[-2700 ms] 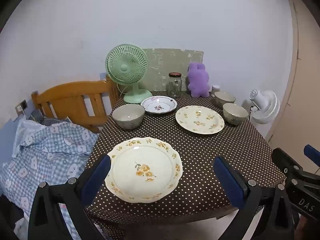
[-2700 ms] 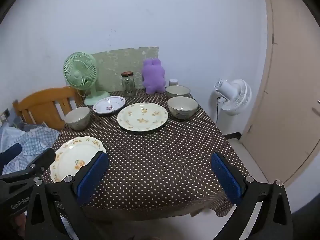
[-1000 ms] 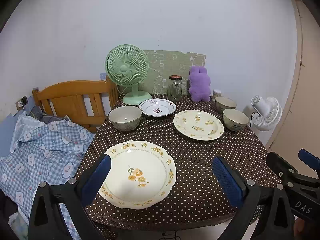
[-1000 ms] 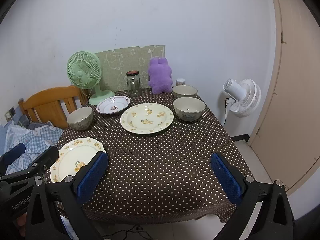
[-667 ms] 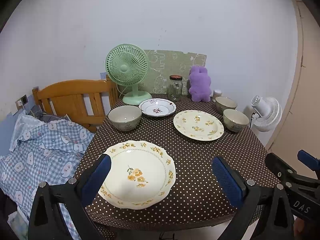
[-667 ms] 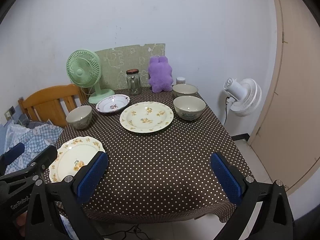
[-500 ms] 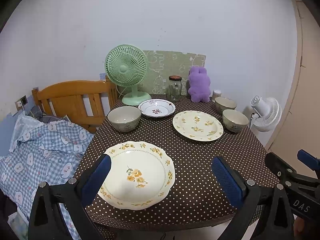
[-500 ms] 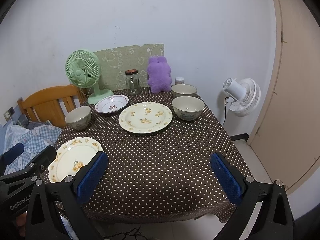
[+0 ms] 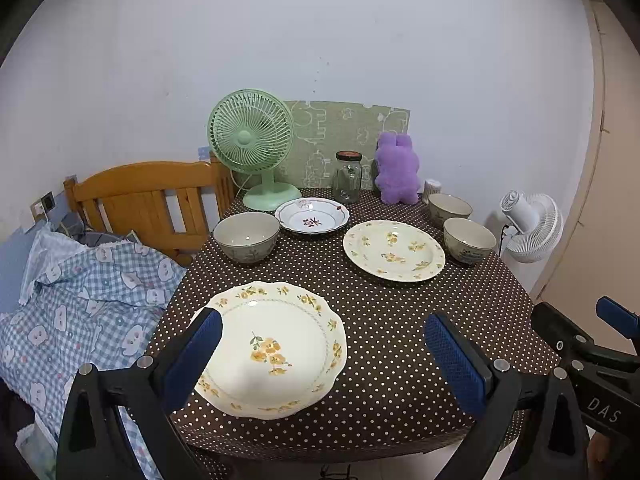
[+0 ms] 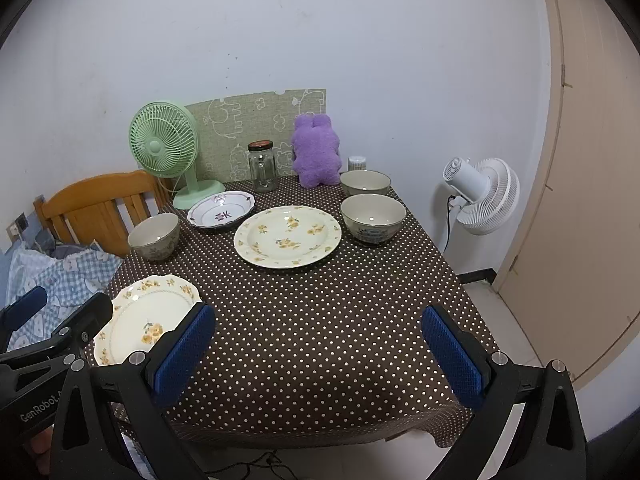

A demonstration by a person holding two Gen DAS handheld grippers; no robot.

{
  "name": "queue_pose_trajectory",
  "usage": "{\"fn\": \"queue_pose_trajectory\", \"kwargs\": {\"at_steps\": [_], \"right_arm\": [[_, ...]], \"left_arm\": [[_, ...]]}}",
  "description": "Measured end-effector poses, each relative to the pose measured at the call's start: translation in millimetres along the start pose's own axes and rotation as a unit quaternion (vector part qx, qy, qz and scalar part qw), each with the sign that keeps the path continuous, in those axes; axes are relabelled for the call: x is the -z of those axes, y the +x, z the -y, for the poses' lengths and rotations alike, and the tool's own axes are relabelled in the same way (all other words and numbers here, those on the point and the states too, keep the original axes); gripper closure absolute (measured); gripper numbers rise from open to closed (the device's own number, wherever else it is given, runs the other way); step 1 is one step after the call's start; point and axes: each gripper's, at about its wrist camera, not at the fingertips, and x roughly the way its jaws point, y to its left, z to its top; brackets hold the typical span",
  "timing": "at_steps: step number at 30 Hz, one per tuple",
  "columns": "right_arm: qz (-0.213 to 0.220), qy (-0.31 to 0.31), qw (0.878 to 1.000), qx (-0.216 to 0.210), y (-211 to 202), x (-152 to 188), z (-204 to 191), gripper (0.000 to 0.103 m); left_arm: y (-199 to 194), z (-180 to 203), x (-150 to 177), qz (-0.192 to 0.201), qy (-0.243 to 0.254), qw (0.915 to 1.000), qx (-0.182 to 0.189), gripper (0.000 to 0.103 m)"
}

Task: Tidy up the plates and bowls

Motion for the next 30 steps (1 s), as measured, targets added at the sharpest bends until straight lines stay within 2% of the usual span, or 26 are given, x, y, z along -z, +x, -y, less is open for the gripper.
{"fn": "queue_pose_trajectory", "kwargs": {"at_steps": [9, 17, 26, 30], "right_arm": [[0.000, -0.007, 1.000, -0.003, 2, 0, 3, 0.000], [-0.002, -0.009, 1.000, -0.013, 9, -6, 2, 0.000], [-0.007, -0.009, 0.999, -0.030, 31, -19, -16, 0.002], [-0.020, -0.013, 0.999, -0.039, 46, -24, -32, 0.003]], "left_arm": [[1, 5, -1, -0.002, -0.003, 1.0000, -0.005, 0.002], [4, 9, -7, -0.005, -0.006, 0.9999, -0.013, 0.007], [18, -9, -20, -0.018, -0.022, 0.9989, -0.038, 0.008], [33, -23, -21, -0.033, -0.022, 0.9985, -0.038, 0.013]]}}
